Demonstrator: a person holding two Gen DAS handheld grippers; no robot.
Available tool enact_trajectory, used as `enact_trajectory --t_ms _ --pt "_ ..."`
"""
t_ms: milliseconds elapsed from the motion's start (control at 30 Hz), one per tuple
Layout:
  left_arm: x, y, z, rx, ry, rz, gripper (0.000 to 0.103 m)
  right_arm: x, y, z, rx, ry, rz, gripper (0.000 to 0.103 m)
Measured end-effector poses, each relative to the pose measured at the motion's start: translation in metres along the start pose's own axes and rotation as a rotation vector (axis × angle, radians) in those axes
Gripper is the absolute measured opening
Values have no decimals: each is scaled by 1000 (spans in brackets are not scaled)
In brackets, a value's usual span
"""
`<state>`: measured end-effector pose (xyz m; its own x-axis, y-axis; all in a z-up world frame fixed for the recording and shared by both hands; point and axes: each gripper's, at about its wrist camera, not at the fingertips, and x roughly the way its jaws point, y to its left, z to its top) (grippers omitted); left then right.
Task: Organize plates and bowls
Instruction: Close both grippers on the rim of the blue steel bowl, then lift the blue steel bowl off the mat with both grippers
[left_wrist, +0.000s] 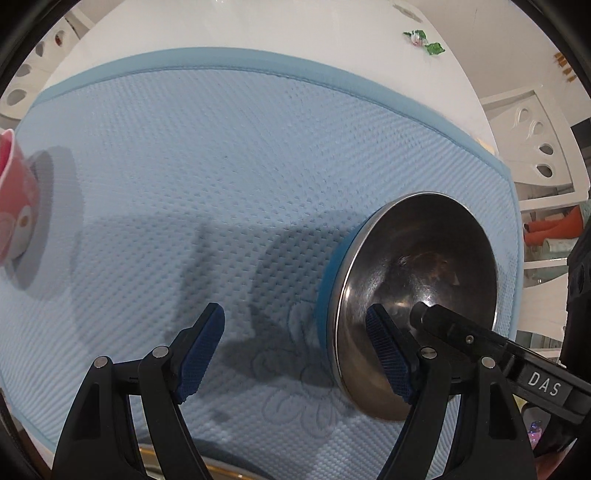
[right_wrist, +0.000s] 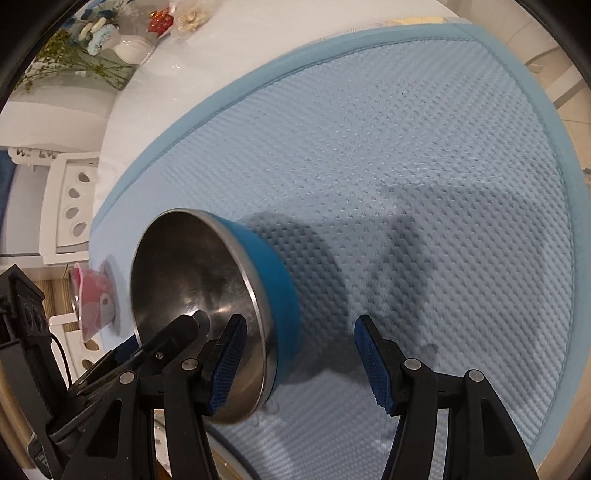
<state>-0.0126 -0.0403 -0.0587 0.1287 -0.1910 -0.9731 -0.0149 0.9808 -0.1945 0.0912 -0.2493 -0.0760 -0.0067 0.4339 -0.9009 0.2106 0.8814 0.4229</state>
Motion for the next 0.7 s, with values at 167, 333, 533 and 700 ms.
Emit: enact_trajectory --t_ms 167,333,533,700 --pt "10 -3 2 11 19 6 73 6 3 4 0 -22 -16 59" --pt "13 -8 7 12 2 5 69 10 8 9 -11 -32 -22 60" --pt "13 -8 9 -2 -19 -39 51 12 12 7 -15 -38 -38 60" --pt "6 2 2 -28 -24 -107 26 16 20 8 -27 -41 -54 54"
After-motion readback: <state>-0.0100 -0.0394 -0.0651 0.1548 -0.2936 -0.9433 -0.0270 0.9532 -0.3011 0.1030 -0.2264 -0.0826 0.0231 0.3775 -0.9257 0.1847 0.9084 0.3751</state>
